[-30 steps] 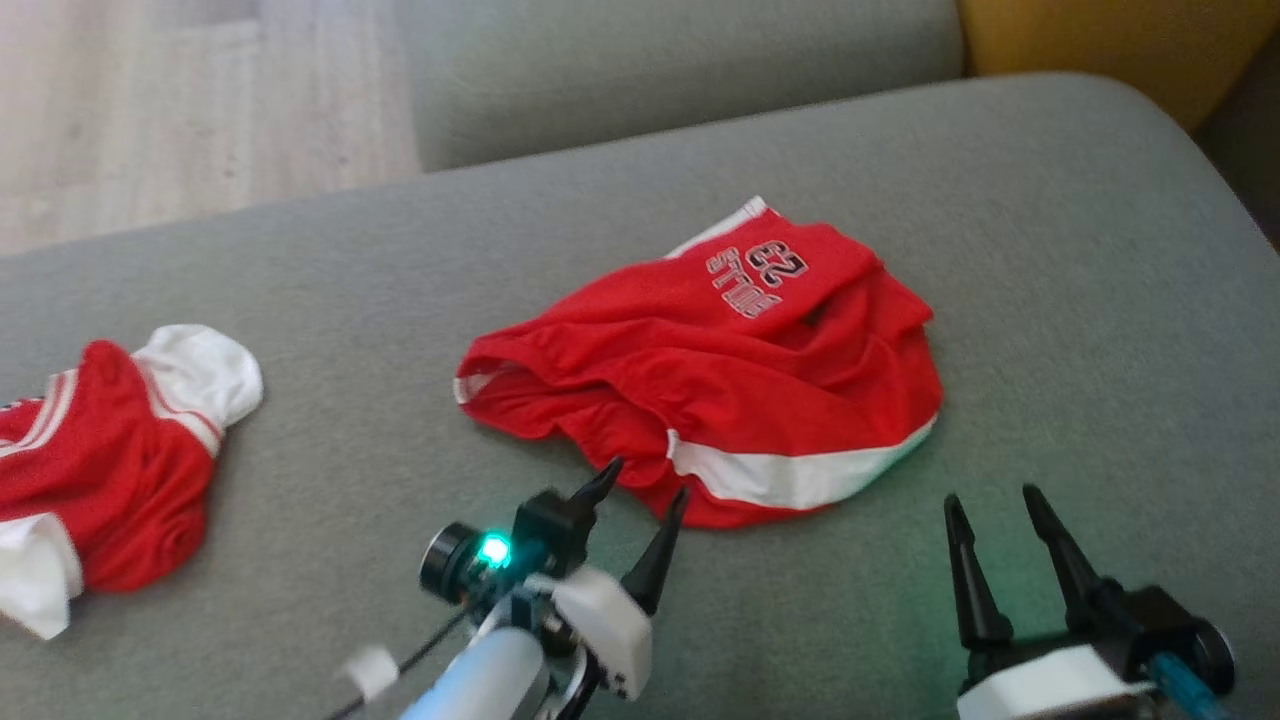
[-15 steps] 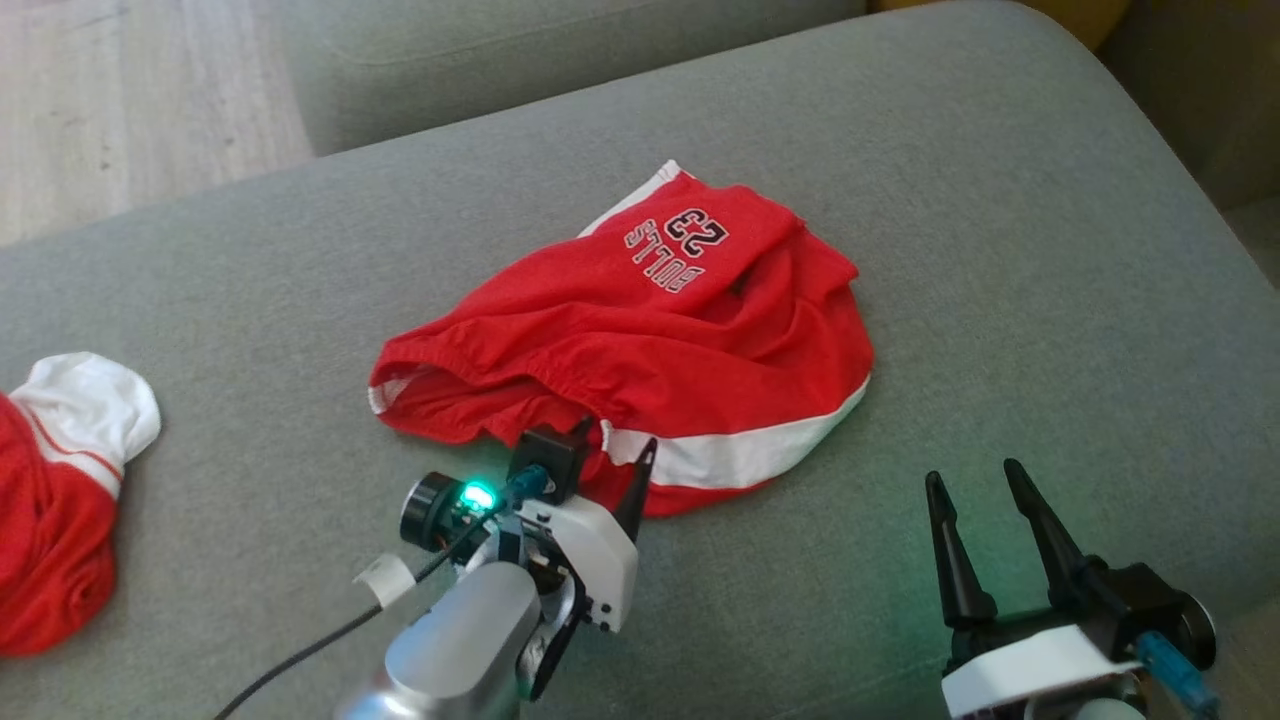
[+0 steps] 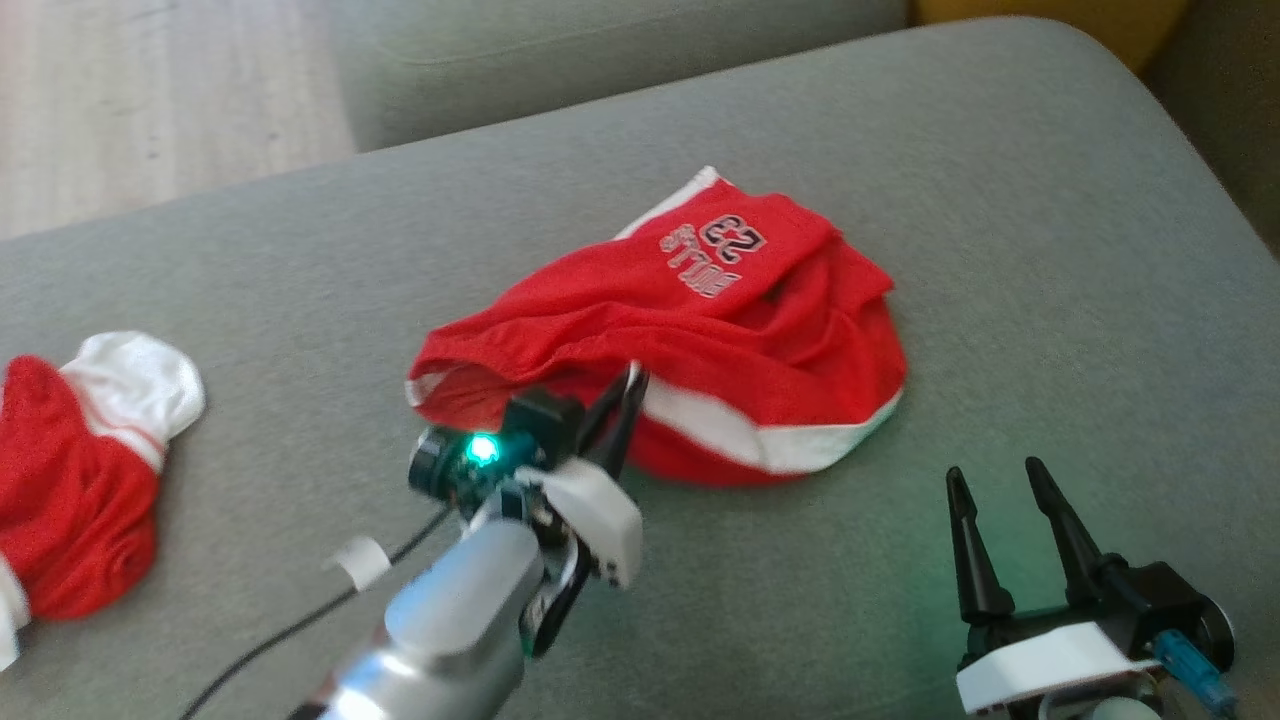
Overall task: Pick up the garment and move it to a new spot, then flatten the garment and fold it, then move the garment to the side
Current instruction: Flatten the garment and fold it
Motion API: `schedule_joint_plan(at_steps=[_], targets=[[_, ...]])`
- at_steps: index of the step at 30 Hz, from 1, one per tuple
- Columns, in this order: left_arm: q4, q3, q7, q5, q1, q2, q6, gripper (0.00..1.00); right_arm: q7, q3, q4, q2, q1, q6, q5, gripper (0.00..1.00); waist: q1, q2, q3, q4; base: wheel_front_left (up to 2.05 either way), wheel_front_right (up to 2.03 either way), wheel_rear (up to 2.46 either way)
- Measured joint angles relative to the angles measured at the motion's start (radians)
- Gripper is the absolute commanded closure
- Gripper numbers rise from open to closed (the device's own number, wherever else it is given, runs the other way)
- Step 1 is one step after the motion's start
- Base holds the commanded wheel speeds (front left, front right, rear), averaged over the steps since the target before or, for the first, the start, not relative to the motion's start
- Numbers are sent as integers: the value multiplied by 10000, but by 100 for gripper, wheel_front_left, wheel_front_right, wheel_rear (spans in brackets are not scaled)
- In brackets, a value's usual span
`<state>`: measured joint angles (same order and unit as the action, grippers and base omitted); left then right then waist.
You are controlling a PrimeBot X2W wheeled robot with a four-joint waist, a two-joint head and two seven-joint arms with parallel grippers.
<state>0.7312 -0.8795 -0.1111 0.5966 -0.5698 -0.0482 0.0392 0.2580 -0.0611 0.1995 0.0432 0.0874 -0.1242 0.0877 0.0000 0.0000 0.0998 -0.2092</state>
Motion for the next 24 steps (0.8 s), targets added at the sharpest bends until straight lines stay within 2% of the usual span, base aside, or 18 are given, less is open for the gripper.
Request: schedule_joint_plan(at_steps=[3,6,11,16,24], targets=[[-272,184,-314,86,-349,-58,-196,100,0,19,25,0,15,0,4,0,0,0,-132,317,0,0,0],[-614,368,-272,322,-773,-234,-686,100,0,19,50,0,47,0,4,0,0,0,-314,623,0,0,0],[-1057,435,635,740,-2060,-403,-1369,100,0,-222,104,0,43,0,142,0,-1,0,-737,806,0,0,0],[-1285,723,1432,1707,-3920,-121,-1551,100,0,-286,142,2,47,0,270,0,0,0,-969,504,0,0,0],[-872,849,1732,2685,-6168,222,-1628,100,0,-286,295,2,163,0,360,0,0,0,-1324,43,0,0,0]])
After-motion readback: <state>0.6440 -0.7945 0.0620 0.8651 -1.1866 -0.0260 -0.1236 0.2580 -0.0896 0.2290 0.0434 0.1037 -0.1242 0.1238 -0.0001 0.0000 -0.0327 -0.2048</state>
